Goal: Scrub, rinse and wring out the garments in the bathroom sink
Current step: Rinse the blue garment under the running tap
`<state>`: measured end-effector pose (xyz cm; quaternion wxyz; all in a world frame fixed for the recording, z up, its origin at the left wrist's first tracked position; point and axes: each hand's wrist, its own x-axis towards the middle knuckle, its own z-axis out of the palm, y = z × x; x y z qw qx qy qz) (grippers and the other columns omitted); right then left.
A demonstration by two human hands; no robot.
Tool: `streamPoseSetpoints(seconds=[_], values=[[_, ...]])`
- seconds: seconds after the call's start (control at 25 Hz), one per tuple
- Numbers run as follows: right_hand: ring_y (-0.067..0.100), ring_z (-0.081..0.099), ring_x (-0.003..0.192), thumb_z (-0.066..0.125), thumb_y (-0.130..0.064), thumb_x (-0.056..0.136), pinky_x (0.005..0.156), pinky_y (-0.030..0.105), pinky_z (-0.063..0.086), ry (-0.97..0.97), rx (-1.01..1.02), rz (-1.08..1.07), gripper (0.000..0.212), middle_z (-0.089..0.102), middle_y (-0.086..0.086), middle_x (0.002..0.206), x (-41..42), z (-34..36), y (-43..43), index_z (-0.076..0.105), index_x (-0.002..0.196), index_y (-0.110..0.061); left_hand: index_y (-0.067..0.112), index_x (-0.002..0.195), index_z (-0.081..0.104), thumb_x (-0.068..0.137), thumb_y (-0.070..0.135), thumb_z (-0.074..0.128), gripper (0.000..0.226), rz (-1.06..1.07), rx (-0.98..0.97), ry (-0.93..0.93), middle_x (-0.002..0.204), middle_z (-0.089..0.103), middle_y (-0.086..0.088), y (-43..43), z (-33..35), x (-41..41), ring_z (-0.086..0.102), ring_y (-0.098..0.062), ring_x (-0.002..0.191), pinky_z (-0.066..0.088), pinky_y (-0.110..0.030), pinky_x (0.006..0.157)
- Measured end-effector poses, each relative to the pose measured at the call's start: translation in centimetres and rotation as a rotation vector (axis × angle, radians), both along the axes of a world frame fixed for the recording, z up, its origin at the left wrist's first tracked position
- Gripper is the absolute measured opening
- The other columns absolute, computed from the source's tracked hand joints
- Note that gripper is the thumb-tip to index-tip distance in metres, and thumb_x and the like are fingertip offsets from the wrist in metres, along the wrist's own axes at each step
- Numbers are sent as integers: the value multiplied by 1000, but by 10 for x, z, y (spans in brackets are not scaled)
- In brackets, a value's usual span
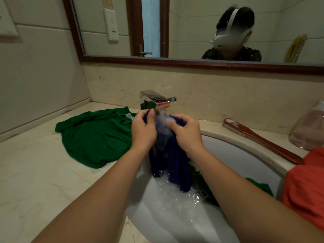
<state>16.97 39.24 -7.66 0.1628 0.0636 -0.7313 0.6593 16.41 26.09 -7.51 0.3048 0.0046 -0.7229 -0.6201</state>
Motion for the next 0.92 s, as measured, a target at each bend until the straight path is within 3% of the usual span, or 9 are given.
streamPoseSetpoints(seconds=[0.12,0.2,0.4,0.52,0.76,0.92], values=[[16,74,85,75,-28,92,81,42,62,-7,41,137,10,78,-3,90,4,-1,-15,75,100,-22,16,98,63,104,27,55,15,162,1,142,87,63,11,-7,4,2,58,3,79,41,-7,68],[16,75,83,75,-28,93,77,40,62,-10,37,152,10,78,-2,88,5,0,-22,75,100,-20,17,96,62,104,27,54,15,179,23,129,86,62,10,-10,3,1,57,0,80,41,-8,68],[24,75,82,77,-21,90,72,38,60,-109,-103,43,5,78,2,83,-1,1,-9,78,93,-17,14,96,65,104,26,54,18,-18,-87,-98,81,65,7,-9,-6,-7,60,-5,73,43,-14,59],[18,75,81,78,-20,90,74,35,62,-122,-163,-65,4,78,-2,83,-6,0,4,77,94,-19,15,95,65,103,18,55,14,-164,-56,-165,82,68,4,1,-9,-6,63,-10,73,46,-12,58],[16,74,83,74,-19,93,73,31,59,-39,-22,95,7,77,1,86,3,2,-13,75,97,-14,18,96,63,104,26,55,14,137,-27,113,84,62,13,-6,4,1,57,2,78,40,-5,66],[21,75,82,73,-26,95,76,40,62,-48,19,135,12,78,4,87,6,0,-25,76,99,-15,18,95,62,104,28,54,16,163,-18,82,83,61,11,-13,1,0,57,-2,77,40,-6,65]])
